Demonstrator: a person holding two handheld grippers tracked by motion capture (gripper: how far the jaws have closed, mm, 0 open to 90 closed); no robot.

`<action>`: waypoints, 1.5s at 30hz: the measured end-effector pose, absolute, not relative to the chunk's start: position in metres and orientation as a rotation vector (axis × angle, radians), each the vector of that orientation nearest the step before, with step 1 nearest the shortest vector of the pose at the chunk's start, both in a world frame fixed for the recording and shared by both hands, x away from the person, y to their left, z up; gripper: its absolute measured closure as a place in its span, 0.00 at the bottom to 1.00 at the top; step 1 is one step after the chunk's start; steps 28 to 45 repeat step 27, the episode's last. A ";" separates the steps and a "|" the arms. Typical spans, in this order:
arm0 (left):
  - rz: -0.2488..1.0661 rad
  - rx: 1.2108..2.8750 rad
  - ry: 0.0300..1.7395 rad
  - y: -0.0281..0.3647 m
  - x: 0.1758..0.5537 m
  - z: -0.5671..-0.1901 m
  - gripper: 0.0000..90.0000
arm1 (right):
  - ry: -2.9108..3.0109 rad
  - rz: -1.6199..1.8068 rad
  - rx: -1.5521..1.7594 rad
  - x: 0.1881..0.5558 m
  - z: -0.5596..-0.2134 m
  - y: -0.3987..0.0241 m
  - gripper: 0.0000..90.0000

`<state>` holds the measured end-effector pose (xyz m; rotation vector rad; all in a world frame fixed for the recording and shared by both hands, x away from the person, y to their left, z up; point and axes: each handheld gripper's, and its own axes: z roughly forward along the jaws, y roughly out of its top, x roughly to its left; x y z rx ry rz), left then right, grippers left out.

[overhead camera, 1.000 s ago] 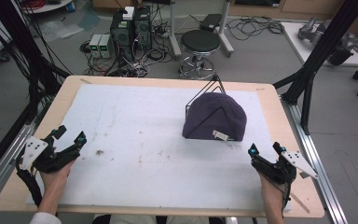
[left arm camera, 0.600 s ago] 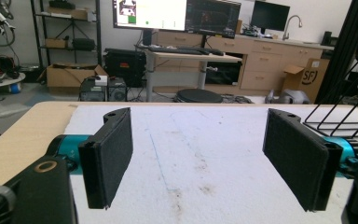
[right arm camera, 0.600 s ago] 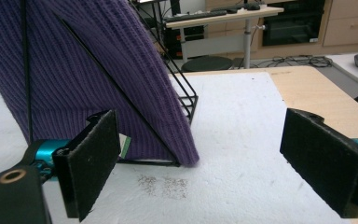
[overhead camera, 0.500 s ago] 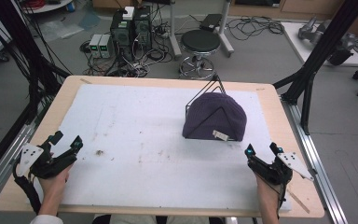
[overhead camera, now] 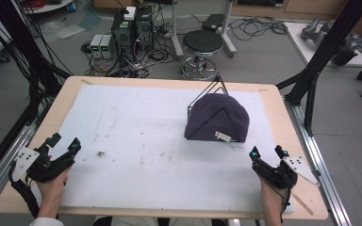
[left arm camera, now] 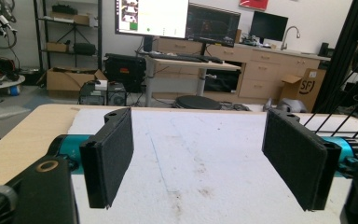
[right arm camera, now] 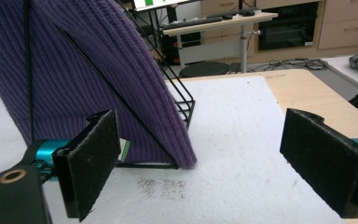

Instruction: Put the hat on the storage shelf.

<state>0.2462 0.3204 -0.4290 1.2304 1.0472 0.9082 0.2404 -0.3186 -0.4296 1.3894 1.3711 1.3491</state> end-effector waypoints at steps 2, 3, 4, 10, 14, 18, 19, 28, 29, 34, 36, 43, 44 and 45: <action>0.909 1.236 1.044 0.320 0.247 -0.429 0.28 | 1.373 1.347 1.382 0.240 -0.430 -0.318 0.13; 0.907 1.238 1.045 0.319 0.247 -0.430 0.28 | 1.373 1.346 1.386 0.240 -0.430 -0.318 0.13; 0.905 1.239 1.045 0.319 0.247 -0.430 0.28 | 1.376 1.343 1.384 0.240 -0.430 -0.318 0.13; 0.898 1.228 1.055 0.321 0.247 -0.431 0.29 | 1.372 1.343 1.384 0.240 -0.430 -0.319 0.13; 0.894 1.230 1.057 0.322 0.247 -0.432 0.29 | 1.376 1.345 1.384 0.240 -0.431 -0.319 0.13; 0.888 1.234 1.056 0.321 0.247 -0.432 0.29 | 1.383 1.343 1.389 0.239 -0.431 -0.319 0.13; 0.887 1.237 1.056 0.321 0.247 -0.432 0.29 | 1.384 1.342 1.386 0.240 -0.431 -0.319 0.13; 0.880 1.260 1.043 0.318 0.248 -0.433 0.29 | 1.392 1.343 1.384 0.240 -0.431 -0.319 0.13; 0.880 1.260 1.043 0.318 0.248 -0.433 0.29 | 1.392 1.343 1.384 0.240 -0.431 -0.319 0.13; 0.880 1.260 1.043 0.318 0.248 -0.433 0.29 | 1.392 1.343 1.384 0.240 -0.431 -0.319 0.13; 0.880 1.260 1.043 0.318 0.248 -0.433 0.29 | 1.392 1.343 1.384 0.240 -0.431 -0.319 0.13; 0.880 1.260 1.043 0.318 0.248 -0.433 0.29 | 1.392 1.343 1.384 0.240 -0.431 -0.319 0.13; 0.880 1.260 1.043 0.318 0.248 -0.433 0.29 | 1.392 1.343 1.384 0.240 -0.431 -0.319 0.13; 0.880 1.260 1.043 0.318 0.248 -0.433 0.29 | 1.392 1.343 1.384 0.240 -0.431 -0.319 0.13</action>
